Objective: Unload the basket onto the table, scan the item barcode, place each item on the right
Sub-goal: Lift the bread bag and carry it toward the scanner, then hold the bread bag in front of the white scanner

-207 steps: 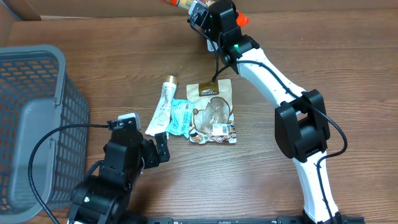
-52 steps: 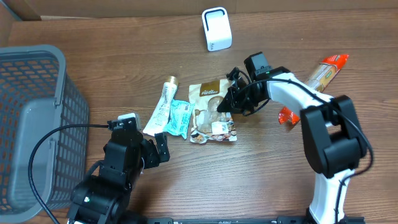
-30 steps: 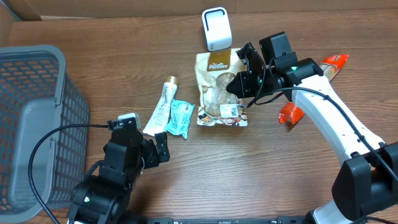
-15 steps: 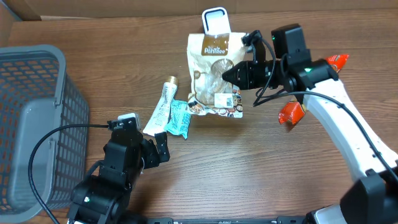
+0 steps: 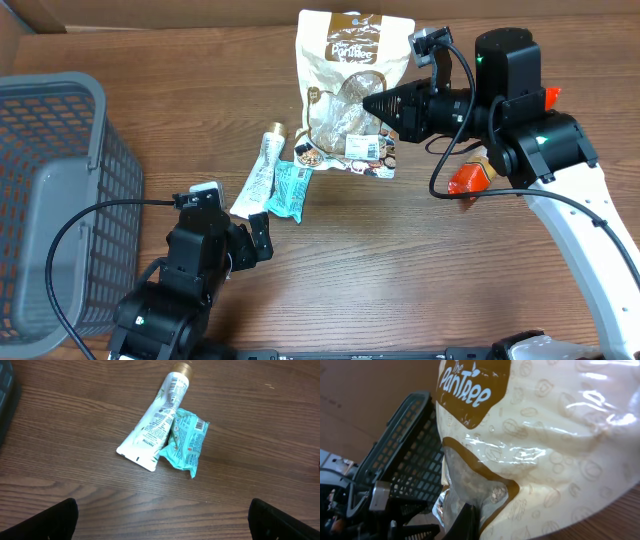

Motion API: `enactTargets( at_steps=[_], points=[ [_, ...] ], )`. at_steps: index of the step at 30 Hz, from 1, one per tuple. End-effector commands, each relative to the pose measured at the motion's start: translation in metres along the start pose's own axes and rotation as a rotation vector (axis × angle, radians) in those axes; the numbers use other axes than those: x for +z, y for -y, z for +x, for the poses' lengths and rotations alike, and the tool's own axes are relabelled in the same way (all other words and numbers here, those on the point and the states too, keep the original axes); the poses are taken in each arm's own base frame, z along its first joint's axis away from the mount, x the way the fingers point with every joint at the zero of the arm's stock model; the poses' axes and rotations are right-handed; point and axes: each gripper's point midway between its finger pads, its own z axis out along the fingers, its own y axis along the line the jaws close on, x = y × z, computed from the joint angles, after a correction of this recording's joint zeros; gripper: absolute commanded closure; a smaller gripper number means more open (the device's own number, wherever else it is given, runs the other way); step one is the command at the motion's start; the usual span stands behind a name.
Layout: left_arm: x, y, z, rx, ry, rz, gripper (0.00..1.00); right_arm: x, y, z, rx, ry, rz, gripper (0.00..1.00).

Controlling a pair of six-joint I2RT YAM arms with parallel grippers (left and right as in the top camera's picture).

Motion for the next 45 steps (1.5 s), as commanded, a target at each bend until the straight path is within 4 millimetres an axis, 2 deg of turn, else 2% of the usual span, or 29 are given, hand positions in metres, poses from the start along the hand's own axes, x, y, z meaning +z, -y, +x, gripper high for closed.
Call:
enactTargets(
  at_steps=[1, 6, 9, 12, 15, 20, 24, 27, 35, 42, 45],
  points=[
    [0.001, -0.002, -0.001, -0.016, 0.005, -0.013, 0.0, -0.007, 0.003, -0.016, 0.008, 0.062, 0.071, 0.96],
    [0.001, -0.002, -0.001, -0.016, 0.005, -0.013, 0.0, -0.003, 0.023, -0.024, -0.005, 0.127, 0.252, 0.96],
    [0.001, -0.002, -0.001, -0.016, 0.005, -0.013, 0.0, -0.003, 0.041, -0.04, -0.067, 0.222, 0.443, 0.96],
    [0.001, -0.002, -0.001, -0.017, 0.005, -0.012, 0.0, -0.005, 0.055, -0.059, -0.213, 0.309, 0.644, 0.96],
    [0.001, -0.002, -0.001, -0.016, 0.005, -0.013, 0.0, -0.001, 0.059, -0.078, -0.431, 0.343, 0.797, 0.96],
    [0.001, -0.002, -0.001, -0.016, 0.005, -0.013, 0.0, 0.028, 0.061, -0.106, -0.7, 0.396, 0.898, 0.96],
    [0.001, -0.002, -0.001, -0.017, 0.005, -0.012, 0.0, 0.044, 0.085, -0.126, -0.814, 0.469, 1.05, 0.96],
    [0.001, -0.002, -0.001, -0.016, 0.005, -0.013, 0.0, 0.06, 0.095, -0.138, -0.926, 0.528, 1.122, 0.96],
    [0.001, -0.002, -0.001, -0.016, 0.005, -0.013, 0.01, 0.115, 0.139, -0.135, -1.24, 0.478, 1.255, 0.96],
    [0.001, -0.002, -0.001, -0.016, 0.005, -0.013, 0.0, 0.145, 0.179, -0.149, -1.313, 0.458, 1.332, 0.96],
    [0.001, -0.002, -0.001, -0.017, 0.005, -0.012, 0.0, 0.159, 0.198, -0.151, -1.351, 0.398, 1.351, 0.96]
  ],
)
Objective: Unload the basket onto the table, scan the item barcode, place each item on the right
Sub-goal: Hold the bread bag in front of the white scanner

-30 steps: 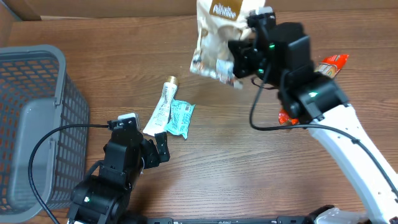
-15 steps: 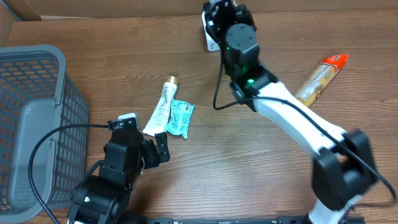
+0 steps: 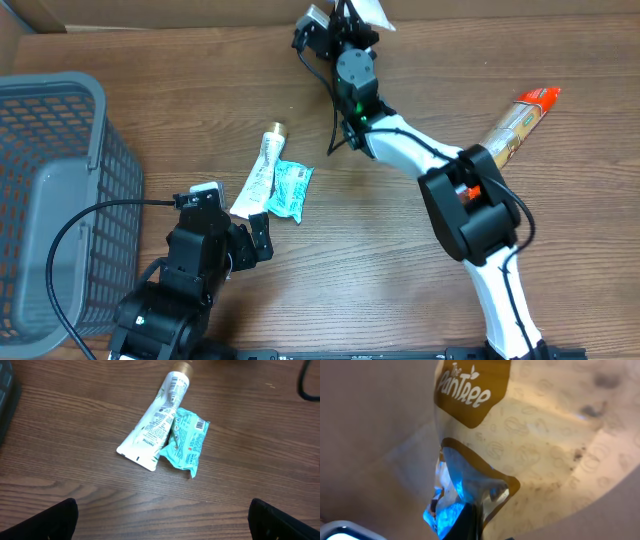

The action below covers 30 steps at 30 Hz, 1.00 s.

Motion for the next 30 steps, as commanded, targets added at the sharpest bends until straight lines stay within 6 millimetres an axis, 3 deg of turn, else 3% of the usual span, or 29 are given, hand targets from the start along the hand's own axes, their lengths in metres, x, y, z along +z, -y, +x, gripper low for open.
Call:
enactTargets(
  at_steps=[1, 6, 11, 16, 30],
  points=[
    [0.001, -0.002, -0.001, -0.017, 0.007, -0.011, 0.0, 0.019, 0.008, 0.001, -0.078, 0.0, 0.034, 0.96],
    [0.001, -0.002, -0.001, -0.017, 0.008, -0.011, 0.0, 0.027, -0.017, 0.019, -0.222, -0.006, -0.068, 0.96],
    [0.001, -0.002, -0.001, -0.017, 0.007, -0.012, 0.0, 0.026, -0.022, 0.013, -0.26, 0.034, -0.09, 0.96],
    [0.001, -0.002, -0.001, -0.017, 0.008, -0.011, 0.0, 0.021, -0.043, 0.002, -0.382, 0.104, -0.168, 0.96],
    [0.001, -0.002, -0.001, -0.017, 0.007, -0.011, 0.0, 0.019, -0.05, 0.004, -0.415, 0.112, -0.197, 0.96]
  ],
)
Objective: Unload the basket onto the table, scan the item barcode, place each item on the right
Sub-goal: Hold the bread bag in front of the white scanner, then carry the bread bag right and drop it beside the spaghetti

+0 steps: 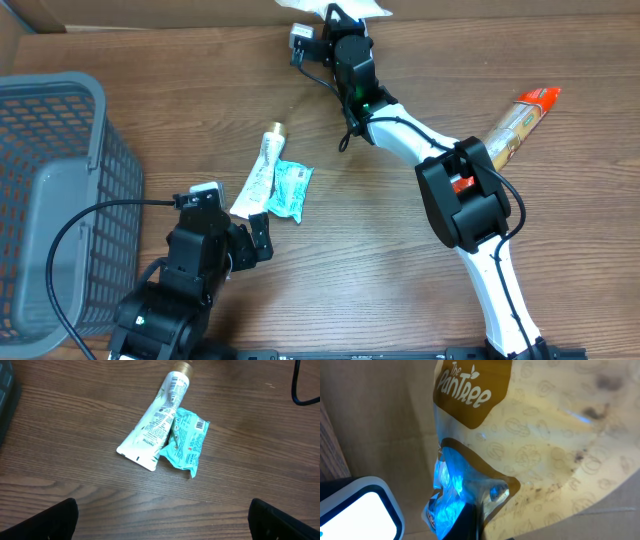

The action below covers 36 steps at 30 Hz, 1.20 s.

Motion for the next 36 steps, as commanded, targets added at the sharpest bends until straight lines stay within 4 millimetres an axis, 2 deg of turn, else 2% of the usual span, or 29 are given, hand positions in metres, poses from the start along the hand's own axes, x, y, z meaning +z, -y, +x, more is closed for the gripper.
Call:
enactTargets(
  at_steps=[1, 6, 10, 12, 16, 22, 25, 26, 28, 31, 36],
  points=[
    [0.001, -0.002, -0.001, -0.017, 0.007, -0.011, 0.01, 0.002, 0.014, -0.008, 0.007, 0.018, 0.032, 0.96],
    [0.001, -0.002, -0.001, -0.017, 0.007, -0.011, 0.0, 0.001, 0.014, -0.008, 0.025, 0.009, 0.036, 0.96],
    [0.001, -0.002, -0.001, -0.017, 0.007, -0.012, 0.0, -0.002, 0.027, -0.01, 0.163, -0.004, 0.078, 0.96],
    [0.001, -0.002, -0.001, -0.017, 0.007, -0.011, 0.01, -0.005, 0.04, -0.011, 0.248, -0.019, 0.101, 0.96],
    [0.001, -0.002, -0.001, -0.017, 0.007, -0.012, 0.0, -0.015, 0.079, -0.007, 0.383, -0.061, 0.148, 0.96],
    [0.001, -0.002, -0.001, -0.017, 0.007, -0.011, 0.0, -0.046, 0.137, -0.007, 0.522, -0.11, 0.07, 0.96],
    [0.001, -0.002, -0.001, -0.017, 0.007, -0.011, 0.0, -0.077, 0.169, -0.008, 0.746, -0.121, -0.01, 0.96],
    [0.001, -0.002, -0.001, -0.017, 0.007, -0.012, 0.01, -0.089, 0.172, -0.012, 0.825, -0.109, -0.074, 0.96],
    [0.001, -0.002, -0.001, -0.017, 0.007, -0.011, 0.0, -0.116, 0.173, -0.025, 0.95, -0.056, -0.26, 0.96],
    [0.001, -0.002, -0.001, -0.017, 0.007, -0.012, 0.0, -0.17, 0.169, -0.045, 1.161, 0.025, -0.615, 0.96],
    [0.001, -0.002, -0.001, -0.017, 0.007, -0.012, 0.0, -0.253, 0.17, -0.052, 1.499, 0.024, -1.142, 0.96]
  ],
)
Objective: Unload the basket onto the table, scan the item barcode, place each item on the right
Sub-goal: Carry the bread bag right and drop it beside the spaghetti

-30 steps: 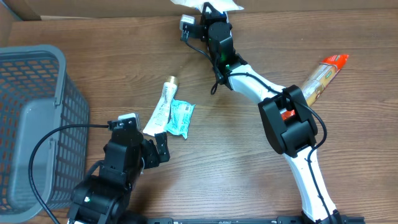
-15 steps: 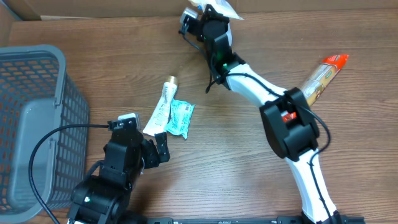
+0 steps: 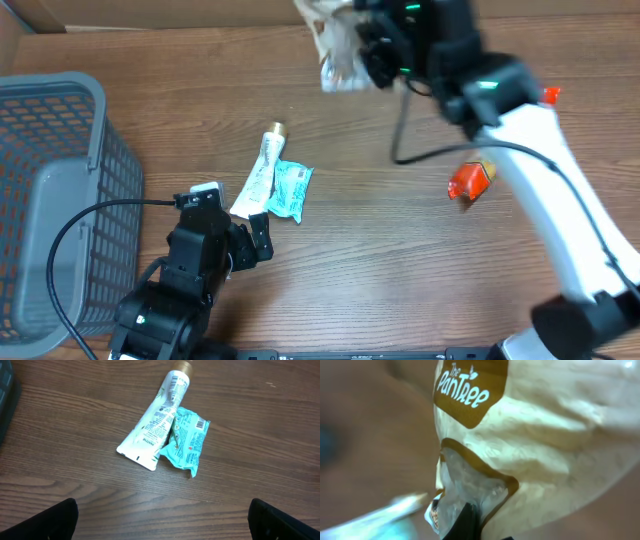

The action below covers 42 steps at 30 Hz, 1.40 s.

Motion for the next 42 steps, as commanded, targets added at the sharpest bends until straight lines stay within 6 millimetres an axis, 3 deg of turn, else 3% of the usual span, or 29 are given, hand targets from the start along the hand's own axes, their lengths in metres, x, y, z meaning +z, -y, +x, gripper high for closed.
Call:
enactTargets(
  at_steps=[1, 4, 8, 14, 19, 22, 27, 35, 39, 42],
  points=[
    [0.0, -0.002, -0.002, -0.018, 0.01, -0.01, 0.0, -0.032, -0.049, 0.006, 0.393, -0.065, -0.449, 0.96],
    [0.0, -0.002, -0.002, -0.018, 0.011, -0.01, 0.0, -0.059, -0.05, 0.017, 0.591, -0.144, -0.605, 0.96],
    [0.0, -0.002, -0.002, -0.018, 0.01, -0.009, 0.0, -0.087, -0.033, 0.026, 0.803, -0.199, -0.7, 0.96],
    [0.0, -0.002, -0.002, -0.018, 0.01, -0.01, 0.0, -0.096, 0.026, 0.05, 0.937, -0.183, -0.531, 0.96],
    [0.0, -0.002, -0.002, -0.018, 0.01, -0.01, 0.0, -0.085, 0.102, 0.102, 1.005, -0.212, -0.131, 0.96],
    [0.0, -0.002, -0.002, -0.018, 0.01, -0.01, 0.01, -0.072, 0.135, 0.133, 1.084, -0.219, 0.028, 0.96],
    [0.0, -0.002, -0.002, -0.018, 0.01, -0.01, 0.01, -0.037, 0.163, 0.17, 1.064, -0.156, 0.062, 0.96],
    [0.0, -0.002, -0.002, -0.018, 0.01, -0.009, 0.0, 0.013, 0.206, 0.271, 1.087, -0.215, 0.299, 0.96],
    [0.0, -0.002, -0.002, -0.018, 0.01, -0.01, 0.0, 0.02, 0.208, 0.322, 1.177, -0.339, 0.383, 0.96],
    [0.0, -0.002, -0.002, -0.018, 0.011, -0.01, 0.0, 0.007, 0.216, 0.355, 1.286, -0.414, 0.52, 0.96]
  ],
)
